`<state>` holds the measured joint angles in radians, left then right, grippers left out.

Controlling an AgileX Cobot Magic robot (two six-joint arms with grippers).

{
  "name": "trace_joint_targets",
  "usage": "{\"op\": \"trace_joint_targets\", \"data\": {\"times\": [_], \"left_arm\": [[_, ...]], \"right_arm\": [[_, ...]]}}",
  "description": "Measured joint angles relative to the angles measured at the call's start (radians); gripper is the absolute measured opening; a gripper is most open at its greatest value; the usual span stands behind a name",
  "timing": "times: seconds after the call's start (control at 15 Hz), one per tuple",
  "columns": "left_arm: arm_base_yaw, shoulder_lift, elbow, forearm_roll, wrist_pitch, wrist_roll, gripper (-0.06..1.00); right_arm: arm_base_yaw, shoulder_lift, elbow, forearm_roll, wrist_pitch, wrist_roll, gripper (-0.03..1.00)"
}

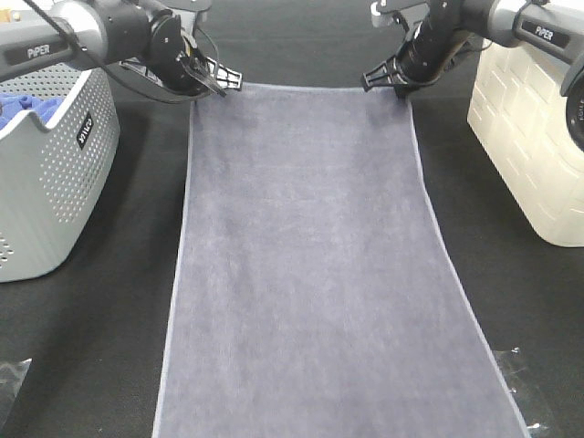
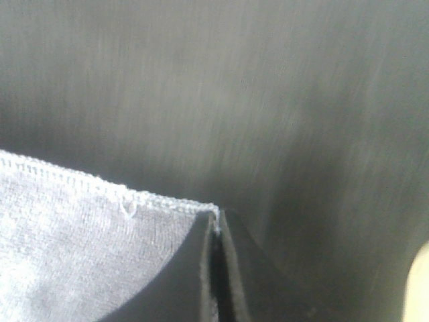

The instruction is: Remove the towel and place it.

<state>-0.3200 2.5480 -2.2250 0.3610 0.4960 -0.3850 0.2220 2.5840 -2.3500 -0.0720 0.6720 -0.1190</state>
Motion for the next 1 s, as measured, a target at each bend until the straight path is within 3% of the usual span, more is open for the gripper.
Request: {"op": "trace_joint_targets", "data": {"times": [0.33, 0.8, 1.0], "left_arm": [[0.006, 0.021, -0.003, 0.037, -0.253, 0.001, 0.00], [0.061, 0.112, -0.003, 0.054, -0.456, 0.001, 0.00], [0.060, 0.132, -0.004, 0.055, -0.511, 0.001, 0.00]], "right_arm": [[0.000, 0.009, 0.000, -0.052, -0.228, 0.000, 0.00], [-0.028, 0.068, 0.000, -0.066, -0.489, 0.001, 0.00], [-0.033, 0.088, 0.000, -0.066, -0.541, 0.001, 0.00]]}}
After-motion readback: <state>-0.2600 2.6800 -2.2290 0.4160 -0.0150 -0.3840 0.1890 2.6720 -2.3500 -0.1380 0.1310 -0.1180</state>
